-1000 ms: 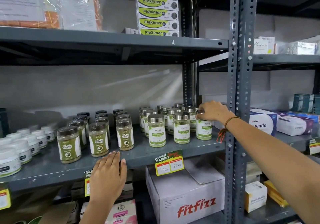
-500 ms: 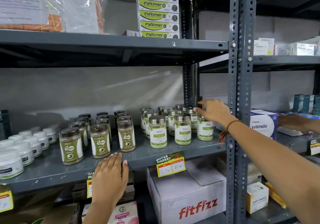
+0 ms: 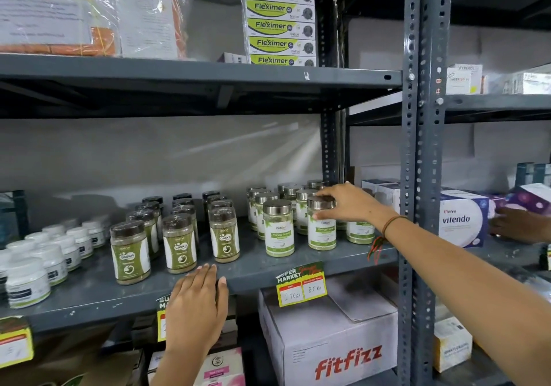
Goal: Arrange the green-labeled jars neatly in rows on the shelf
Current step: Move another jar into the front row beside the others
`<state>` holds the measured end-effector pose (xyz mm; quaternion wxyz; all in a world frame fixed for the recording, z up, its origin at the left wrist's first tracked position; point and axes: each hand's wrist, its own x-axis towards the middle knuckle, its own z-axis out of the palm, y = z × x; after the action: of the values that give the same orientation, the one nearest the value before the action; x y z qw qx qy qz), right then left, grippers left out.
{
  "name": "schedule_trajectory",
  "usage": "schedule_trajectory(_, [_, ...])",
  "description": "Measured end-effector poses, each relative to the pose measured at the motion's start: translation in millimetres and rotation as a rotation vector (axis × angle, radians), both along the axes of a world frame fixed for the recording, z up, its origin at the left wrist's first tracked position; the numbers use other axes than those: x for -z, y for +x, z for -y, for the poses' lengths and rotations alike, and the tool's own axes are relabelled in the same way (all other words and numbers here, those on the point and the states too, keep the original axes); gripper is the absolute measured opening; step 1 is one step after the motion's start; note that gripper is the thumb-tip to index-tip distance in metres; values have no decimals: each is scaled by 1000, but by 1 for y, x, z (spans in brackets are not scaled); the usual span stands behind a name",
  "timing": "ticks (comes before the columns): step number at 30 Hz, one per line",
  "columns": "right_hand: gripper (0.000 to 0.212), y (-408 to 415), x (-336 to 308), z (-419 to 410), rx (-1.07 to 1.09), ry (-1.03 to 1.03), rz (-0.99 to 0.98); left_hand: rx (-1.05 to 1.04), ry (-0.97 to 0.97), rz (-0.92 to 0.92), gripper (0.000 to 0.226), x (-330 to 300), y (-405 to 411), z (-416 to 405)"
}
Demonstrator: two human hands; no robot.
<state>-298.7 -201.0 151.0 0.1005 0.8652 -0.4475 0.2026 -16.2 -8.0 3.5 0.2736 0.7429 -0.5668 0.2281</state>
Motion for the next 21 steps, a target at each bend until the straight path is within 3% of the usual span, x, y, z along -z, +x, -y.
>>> schedule_trajectory(11, [87, 7, 1, -2, 1, -22, 57, 11, -37, 10, 50, 3, 2, 3])
schedule_trajectory(16, [79, 60, -4, -29, -202, -178, 197, 12, -44, 1, 48, 3, 4, 4])
schedule_trajectory(21, [69, 136, -2, -54, -357, -172, 47, 15, -44, 10, 48, 4, 4, 6])
